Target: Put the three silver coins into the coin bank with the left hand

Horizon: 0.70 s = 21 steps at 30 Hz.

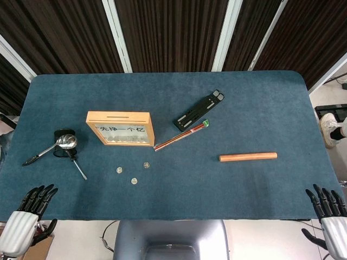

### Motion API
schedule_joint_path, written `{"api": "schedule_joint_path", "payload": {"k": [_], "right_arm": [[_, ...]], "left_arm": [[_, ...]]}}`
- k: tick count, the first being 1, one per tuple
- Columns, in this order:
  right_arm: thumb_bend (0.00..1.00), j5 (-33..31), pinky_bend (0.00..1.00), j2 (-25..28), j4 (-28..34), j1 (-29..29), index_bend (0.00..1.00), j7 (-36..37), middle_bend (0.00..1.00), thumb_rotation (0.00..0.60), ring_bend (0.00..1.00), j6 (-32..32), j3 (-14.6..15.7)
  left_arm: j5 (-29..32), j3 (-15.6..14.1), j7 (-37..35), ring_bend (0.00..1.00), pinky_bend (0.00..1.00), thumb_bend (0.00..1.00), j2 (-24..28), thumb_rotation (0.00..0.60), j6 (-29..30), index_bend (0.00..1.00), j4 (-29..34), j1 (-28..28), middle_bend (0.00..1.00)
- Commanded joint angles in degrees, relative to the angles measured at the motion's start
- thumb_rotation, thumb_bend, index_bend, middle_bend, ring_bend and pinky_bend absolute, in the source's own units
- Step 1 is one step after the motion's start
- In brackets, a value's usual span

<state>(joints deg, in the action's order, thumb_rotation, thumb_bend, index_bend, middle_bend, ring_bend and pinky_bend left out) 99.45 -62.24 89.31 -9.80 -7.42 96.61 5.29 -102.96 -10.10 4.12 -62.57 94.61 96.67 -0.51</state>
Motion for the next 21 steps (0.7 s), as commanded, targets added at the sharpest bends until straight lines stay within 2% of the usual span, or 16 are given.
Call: {"api": "schedule_joint_path", "payload": {"k": [1,5,7,8,9,11,13,15,17,21], "right_arm": [[0.22,0.3,0.0,0.0,0.1,0.0,0.0,0.0,0.0,0.6,0.0,0.1,0.1],[0.22,0.8,0.0,-0.1,0.2,0.2,0.0,-0.4,0.0,0.6,0.0,-0.2,0.2],[0.22,0.7,0.0,-0.1,0.3,0.3,0.0,-0.4,0.0,0.6,0.0,-0.3,0.1],[0.22,0.6,0.0,0.0,0.3,0.3,0.0,-0.4,0.0,0.6,0.0,-0.3,0.1],[0.22,0.6,0.0,0.0,0.3,0.2,0.0,-0.2,0.0,0.6,0.0,-0.4,0.1],[0.22,0.5,0.0,0.1,0.3,0.3,0.0,0.0,0.0,0.6,0.0,-0.5,0.2],[0.22,0.7,0.0,0.3,0.4,0.4,0.0,0.3,0.0,0.6,0.0,-1.0,0.5],[0.22,0.9,0.0,0.5,0.6,0.7,0.0,0.4,0.0,0.6,0.0,-1.2,0.5],[0.22,0.6,0.0,0.4,0.6,0.7,0.0,0.0,0.0,0.6,0.0,-1.4,0.3],[0.22,-0.2,0.0,0.5,1.0,1.1,0.0,0.1,0.0,0.6,0.0,-2.6,0.3]], "left_arm": [[-0.4,-0.1,0.4,0.0,0.09,0.37,-0.2,0.6,-0.7,0.04,0.1,0.1,0.04],[-0.6,0.2,-0.2,0.0,0.09,0.37,-1.0,0.6,-2.1,0.04,-0.1,-0.5,0.04],[-0.1,0.9,1.1,0.05,0.11,0.37,-2.4,0.6,-3.5,0.03,-0.5,-1.0,0.11],[-0.1,1.7,2.3,0.14,0.18,0.37,-3.5,0.6,-3.8,0.03,-0.9,-1.3,0.21],[-0.3,2.4,3.5,0.31,0.32,0.37,-4.8,0.6,-4.1,0.04,-1.6,-1.7,0.37],[-1.1,3.1,4.0,0.72,0.72,0.38,-7.4,0.6,-7.1,0.1,-3.5,-3.7,0.77],[-0.2,3.6,1.6,0.92,0.92,0.38,-9.6,0.6,-11.6,0.19,-4.9,-6.2,0.95],[1.5,4.6,0.2,0.99,0.99,0.38,-11.7,0.6,-15.1,0.27,-6.0,-8.2,1.0],[2.9,5.7,0.3,1.0,1.0,0.39,-13.7,0.6,-17.1,0.33,-6.7,-9.4,1.0],[5.4,8.6,-1.1,1.0,1.0,0.41,-19.2,0.6,-19.4,0.39,-9.8,-11.9,1.0]]}}
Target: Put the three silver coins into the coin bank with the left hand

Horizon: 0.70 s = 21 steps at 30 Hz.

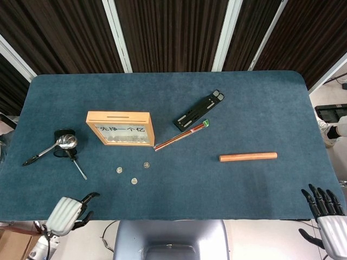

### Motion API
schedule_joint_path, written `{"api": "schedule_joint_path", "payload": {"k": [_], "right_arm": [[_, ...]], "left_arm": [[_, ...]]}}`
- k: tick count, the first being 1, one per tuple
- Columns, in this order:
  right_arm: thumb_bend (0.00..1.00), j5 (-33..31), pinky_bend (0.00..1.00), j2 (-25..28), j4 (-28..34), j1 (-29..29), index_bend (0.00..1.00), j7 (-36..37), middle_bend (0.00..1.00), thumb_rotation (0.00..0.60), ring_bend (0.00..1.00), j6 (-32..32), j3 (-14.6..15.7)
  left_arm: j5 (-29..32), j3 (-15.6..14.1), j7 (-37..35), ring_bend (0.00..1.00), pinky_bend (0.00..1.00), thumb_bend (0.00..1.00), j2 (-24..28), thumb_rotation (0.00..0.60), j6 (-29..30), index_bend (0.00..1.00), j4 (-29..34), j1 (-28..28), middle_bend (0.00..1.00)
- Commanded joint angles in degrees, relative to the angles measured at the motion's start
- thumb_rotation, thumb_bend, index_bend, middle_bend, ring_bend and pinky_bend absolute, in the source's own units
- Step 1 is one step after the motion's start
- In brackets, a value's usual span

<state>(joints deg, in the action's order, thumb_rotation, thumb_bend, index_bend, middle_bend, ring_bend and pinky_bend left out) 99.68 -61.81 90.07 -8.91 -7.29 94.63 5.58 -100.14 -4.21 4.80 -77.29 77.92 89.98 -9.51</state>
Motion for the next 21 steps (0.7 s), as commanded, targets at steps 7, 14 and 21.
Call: {"api": "schedule_joint_path", "payload": {"k": [7,14,21], "right_arm": [[0.22,-0.8,0.0,0.5,0.7,0.5,0.0,0.3,0.0,0.6,0.0,-0.9,-0.2],[0.22,-1.4,0.0,0.9,0.5,0.4,0.0,1.3,0.0,0.6,0.0,-0.7,-0.4],[0.22,-1.8,0.0,1.1,0.5,0.5,0.0,1.8,0.0,0.6,0.0,-0.9,-0.4]], "left_arm": [[8.6,7.7,2.9,1.0,1.0,0.41,-12.6,0.6,-6.9,0.4,-9.3,-6.7,1.0],[15.7,11.9,7.9,1.0,1.0,0.4,-19.9,0.6,-8.8,0.4,-14.1,-9.0,1.0],[20.2,13.8,13.5,1.0,1.0,0.39,-24.8,0.6,-10.3,0.4,-18.5,-11.4,1.0]]}}
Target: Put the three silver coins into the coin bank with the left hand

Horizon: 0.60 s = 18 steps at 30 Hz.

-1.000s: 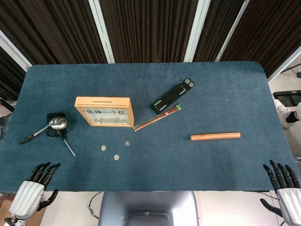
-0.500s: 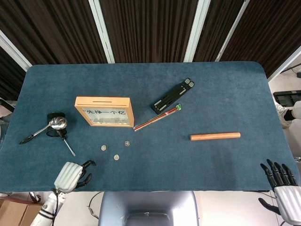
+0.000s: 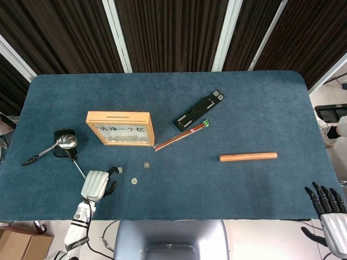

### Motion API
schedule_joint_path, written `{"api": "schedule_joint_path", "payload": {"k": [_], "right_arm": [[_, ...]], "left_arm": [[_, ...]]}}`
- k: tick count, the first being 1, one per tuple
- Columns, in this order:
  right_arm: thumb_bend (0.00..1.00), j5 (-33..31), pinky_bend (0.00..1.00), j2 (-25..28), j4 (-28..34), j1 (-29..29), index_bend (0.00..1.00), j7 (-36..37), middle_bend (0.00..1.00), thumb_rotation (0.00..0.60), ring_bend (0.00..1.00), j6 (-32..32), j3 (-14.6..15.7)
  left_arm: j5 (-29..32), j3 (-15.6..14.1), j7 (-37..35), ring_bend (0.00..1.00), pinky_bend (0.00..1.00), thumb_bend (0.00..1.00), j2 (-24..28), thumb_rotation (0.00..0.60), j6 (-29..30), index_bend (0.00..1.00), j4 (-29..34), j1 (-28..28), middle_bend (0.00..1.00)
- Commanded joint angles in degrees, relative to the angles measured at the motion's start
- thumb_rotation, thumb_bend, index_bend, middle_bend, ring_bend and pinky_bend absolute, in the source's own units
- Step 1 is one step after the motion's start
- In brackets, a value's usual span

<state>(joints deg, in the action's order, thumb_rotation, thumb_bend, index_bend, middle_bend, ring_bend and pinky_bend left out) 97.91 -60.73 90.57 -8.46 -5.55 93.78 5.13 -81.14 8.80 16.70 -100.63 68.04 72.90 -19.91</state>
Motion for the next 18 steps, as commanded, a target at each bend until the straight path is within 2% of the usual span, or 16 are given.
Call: {"api": "schedule_joint_path", "payload": {"k": [1,18], "right_arm": [[0.22,-0.1,0.0,0.1,0.0,0.0,0.0,0.1,0.0,0.6,0.0,-0.1,0.0],[0.22,-0.2,0.0,0.4,-0.2,-0.1,0.0,0.8,0.0,0.6,0.0,0.2,0.1]], "left_arm": [[1.6,0.9,2.6,1.0,1.0,0.39,-2.1,0.6,-0.6,0.4,-1.9,-1.4,1.0],[7.3,1.9,8.3,1.0,1.0,0.4,-5.7,0.6,-2.1,0.42,-5.5,-4.5,1.0]]}}
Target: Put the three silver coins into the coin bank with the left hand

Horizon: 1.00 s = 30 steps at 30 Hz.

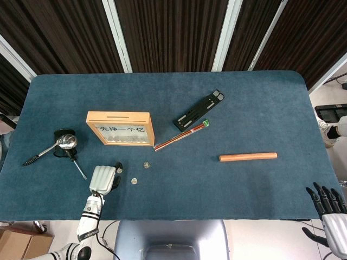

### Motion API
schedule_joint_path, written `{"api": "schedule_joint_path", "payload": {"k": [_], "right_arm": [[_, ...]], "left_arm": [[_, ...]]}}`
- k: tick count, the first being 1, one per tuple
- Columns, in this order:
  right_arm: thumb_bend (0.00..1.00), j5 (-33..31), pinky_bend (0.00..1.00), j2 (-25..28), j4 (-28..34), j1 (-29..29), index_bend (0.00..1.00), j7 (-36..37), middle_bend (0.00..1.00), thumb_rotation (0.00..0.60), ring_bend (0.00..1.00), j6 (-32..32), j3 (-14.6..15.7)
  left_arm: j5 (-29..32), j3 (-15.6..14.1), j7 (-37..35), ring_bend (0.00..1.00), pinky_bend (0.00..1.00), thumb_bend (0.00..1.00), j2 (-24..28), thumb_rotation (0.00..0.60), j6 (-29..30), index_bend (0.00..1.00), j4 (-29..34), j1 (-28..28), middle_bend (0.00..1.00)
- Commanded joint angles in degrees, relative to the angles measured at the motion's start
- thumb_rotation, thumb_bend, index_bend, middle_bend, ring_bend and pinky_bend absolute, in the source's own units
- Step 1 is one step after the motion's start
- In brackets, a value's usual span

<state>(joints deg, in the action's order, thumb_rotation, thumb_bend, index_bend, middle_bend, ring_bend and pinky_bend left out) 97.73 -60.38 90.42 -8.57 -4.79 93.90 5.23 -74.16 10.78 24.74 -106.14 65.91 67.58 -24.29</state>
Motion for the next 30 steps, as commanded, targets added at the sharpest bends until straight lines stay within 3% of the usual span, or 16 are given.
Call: {"api": "schedule_joint_path", "payload": {"k": [1,30], "right_arm": [[0.22,0.0,0.0,0.0,-0.1,0.0,0.0,0.0,0.0,0.6,0.0,0.0,0.0],[0.22,0.0,0.0,0.2,-0.3,-0.4,0.0,0.5,0.0,0.6,0.0,0.6,0.0]], "left_arm": [[0.4,-0.1,0.4,1.0,1.0,0.4,-0.2,0.6,0.0,0.42,-0.3,-0.2,1.0],[3.4,-0.9,3.1,1.0,1.0,0.4,-1.5,0.6,0.8,0.43,-3.2,-1.9,1.0]]}}
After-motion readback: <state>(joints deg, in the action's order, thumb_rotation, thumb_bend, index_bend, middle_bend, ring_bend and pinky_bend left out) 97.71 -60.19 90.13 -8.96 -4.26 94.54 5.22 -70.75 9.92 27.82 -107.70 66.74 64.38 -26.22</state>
